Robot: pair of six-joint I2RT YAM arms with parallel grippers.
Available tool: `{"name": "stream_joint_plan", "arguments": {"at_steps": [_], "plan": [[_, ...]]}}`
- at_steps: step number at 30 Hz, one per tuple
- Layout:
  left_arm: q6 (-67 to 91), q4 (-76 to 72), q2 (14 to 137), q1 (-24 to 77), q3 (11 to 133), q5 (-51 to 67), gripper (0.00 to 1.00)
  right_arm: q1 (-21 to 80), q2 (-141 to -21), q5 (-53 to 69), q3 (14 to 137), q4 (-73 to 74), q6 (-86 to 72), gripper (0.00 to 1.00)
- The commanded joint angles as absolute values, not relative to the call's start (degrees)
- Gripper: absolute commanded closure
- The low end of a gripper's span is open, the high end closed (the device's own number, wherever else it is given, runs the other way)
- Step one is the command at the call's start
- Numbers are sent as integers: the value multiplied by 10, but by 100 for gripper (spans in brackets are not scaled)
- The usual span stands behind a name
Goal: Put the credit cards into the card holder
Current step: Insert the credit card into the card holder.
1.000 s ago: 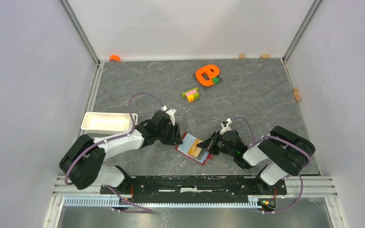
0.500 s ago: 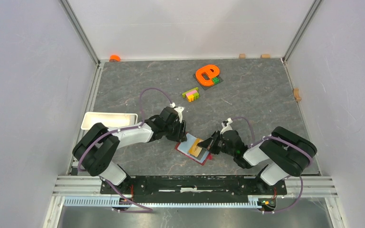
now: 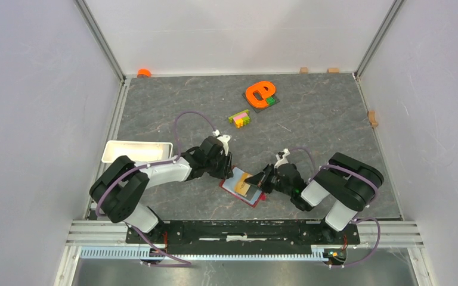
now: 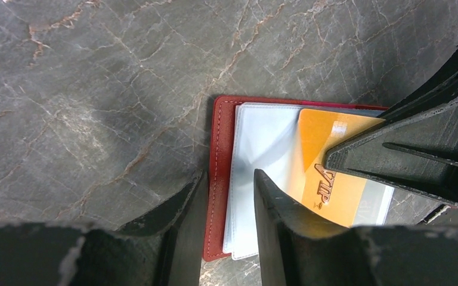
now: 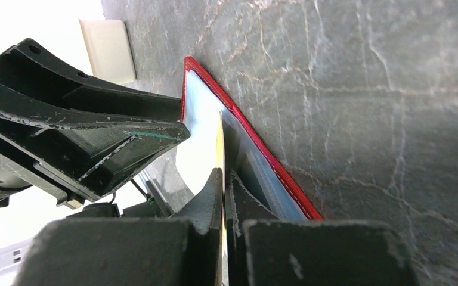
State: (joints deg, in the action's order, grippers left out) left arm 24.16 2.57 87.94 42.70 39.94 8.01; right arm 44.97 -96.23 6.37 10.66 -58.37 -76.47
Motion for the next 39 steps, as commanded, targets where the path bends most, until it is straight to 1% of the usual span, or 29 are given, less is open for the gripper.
{"name": "stream_joint_plan", "arguments": {"at_steps": [1,7,13,19,26,29,39], "plan": [[248,41,873,439,371,64,59,460,-977,51,62,-565,-795,100],[256,41,871,439,366,54,62,468,-929,19,27,-531,-806,100],[256,38,858,439,362,56,62,480,-935,20,41,-516,-810,100],[256,31,844,439,350,59,63,501,-913,4,16,-507,-851,100],[257,29,837,439,345,61,63,511,-867,-35,27,-434,-845,100],[258,27,829,439,342,62,63,514,-868,-36,32,-419,-845,100],[253,2,810,439,324,107,64,525,-908,-35,23,-440,-882,100]]}}
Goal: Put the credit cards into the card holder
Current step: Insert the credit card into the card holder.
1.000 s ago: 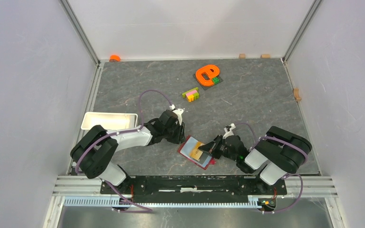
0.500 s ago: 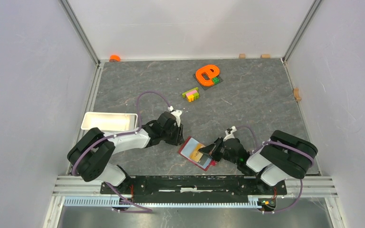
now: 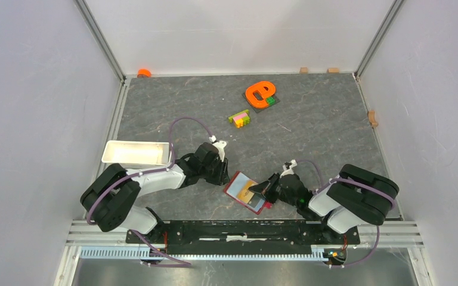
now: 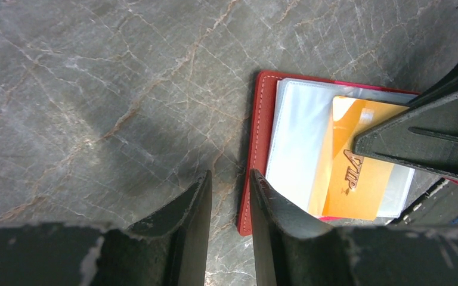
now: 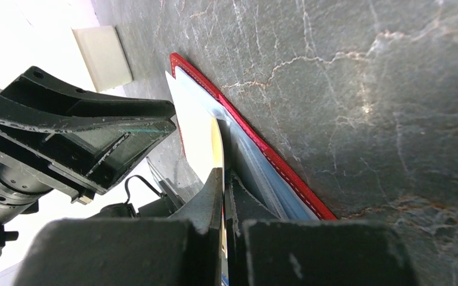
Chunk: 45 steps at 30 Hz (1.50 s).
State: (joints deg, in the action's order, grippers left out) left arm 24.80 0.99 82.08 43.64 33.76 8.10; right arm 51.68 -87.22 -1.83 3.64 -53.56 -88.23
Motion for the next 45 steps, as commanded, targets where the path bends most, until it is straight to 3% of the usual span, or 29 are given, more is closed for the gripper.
{"name": "stream_joint_plan", "arguments": {"at_steps": [1,13,40,45], "plan": [[253,3,811,439,322,112,64,527,-912,-36,23,-439,-889,100],[260,-40,814,439,292,147,65,532,-972,-31,33,-470,-922,100],[265,-39,808,440,265,115,75,585,-803,-112,15,-300,-943,100],[272,-42,796,440,259,123,75,585,-821,-107,21,-306,-941,100]]}}
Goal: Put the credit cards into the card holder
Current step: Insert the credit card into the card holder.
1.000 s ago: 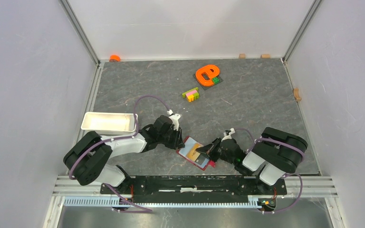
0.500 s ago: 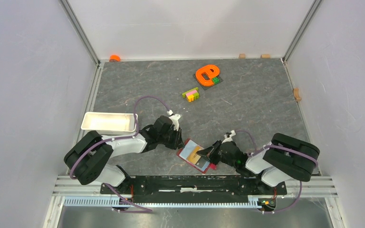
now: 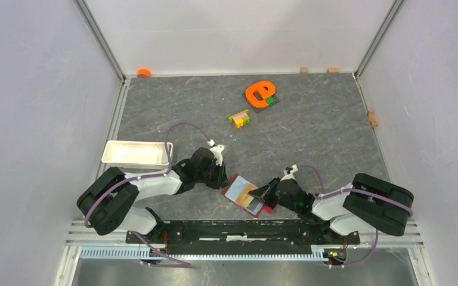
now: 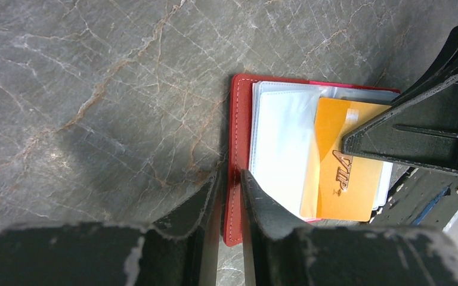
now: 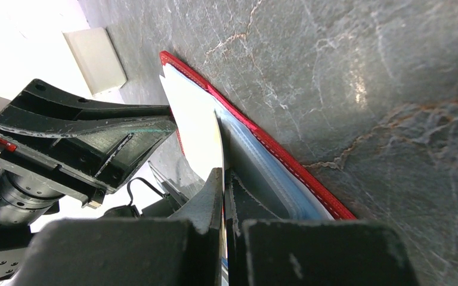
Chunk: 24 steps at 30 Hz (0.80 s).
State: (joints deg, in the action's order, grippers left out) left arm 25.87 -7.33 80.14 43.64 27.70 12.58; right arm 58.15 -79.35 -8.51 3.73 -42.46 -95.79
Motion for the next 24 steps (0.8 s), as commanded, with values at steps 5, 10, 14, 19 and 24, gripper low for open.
{"name": "stream_joint_plan", "arguments": {"at_steps": [5,10,14,19,24], "plan": [[276,-51,797,440,255,136,75,586,-862,-101,27,-332,-942,100],[272,-59,798,440,250,150,75,586,-909,-86,33,-372,-945,100],[272,-62,799,440,246,159,76,586,-934,-87,41,-388,-942,100],[281,-62,789,440,234,158,76,585,-942,-108,51,-397,-925,100],[306,-57,765,440,222,152,76,584,-930,-124,89,-356,-856,96]]}}
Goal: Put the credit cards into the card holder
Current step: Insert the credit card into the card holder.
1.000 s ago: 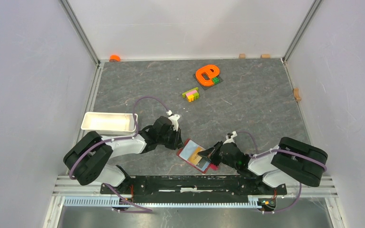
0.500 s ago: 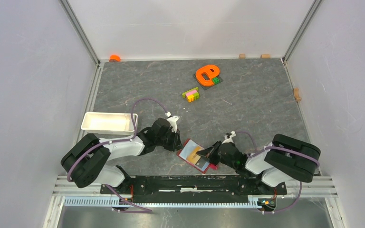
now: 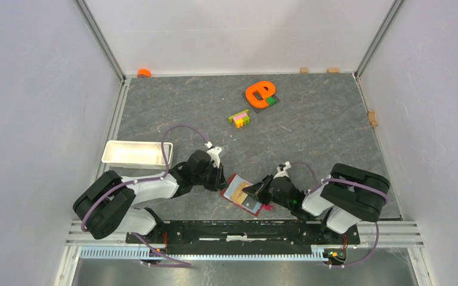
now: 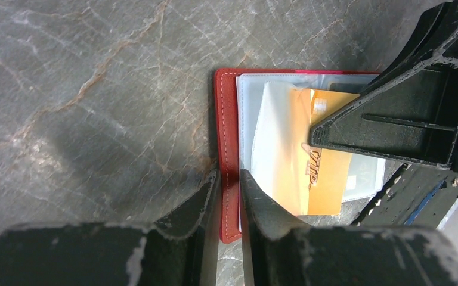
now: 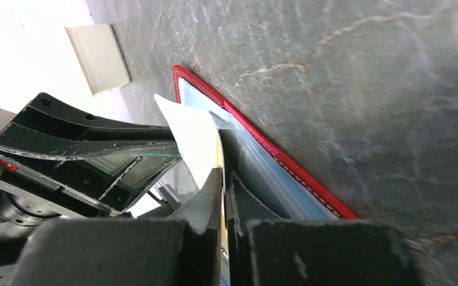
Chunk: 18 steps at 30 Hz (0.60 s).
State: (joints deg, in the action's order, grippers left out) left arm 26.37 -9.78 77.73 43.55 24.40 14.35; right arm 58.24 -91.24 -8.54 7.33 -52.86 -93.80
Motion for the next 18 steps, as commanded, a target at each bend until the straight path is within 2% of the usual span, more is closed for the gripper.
{"name": "stream_joint_plan", "arguments": {"at_steps": [1,10,15,18], "plan": [[310,-51,756,440,221,146,76,584,-921,-127,95,-339,-846,94],[340,30,670,440,237,121,62,584,-823,-179,129,-197,-763,71],[344,68,634,440,250,113,54,584,-783,-198,162,-116,-721,65],[342,88,623,440,262,113,48,584,-749,-217,162,-87,-709,56]]}}
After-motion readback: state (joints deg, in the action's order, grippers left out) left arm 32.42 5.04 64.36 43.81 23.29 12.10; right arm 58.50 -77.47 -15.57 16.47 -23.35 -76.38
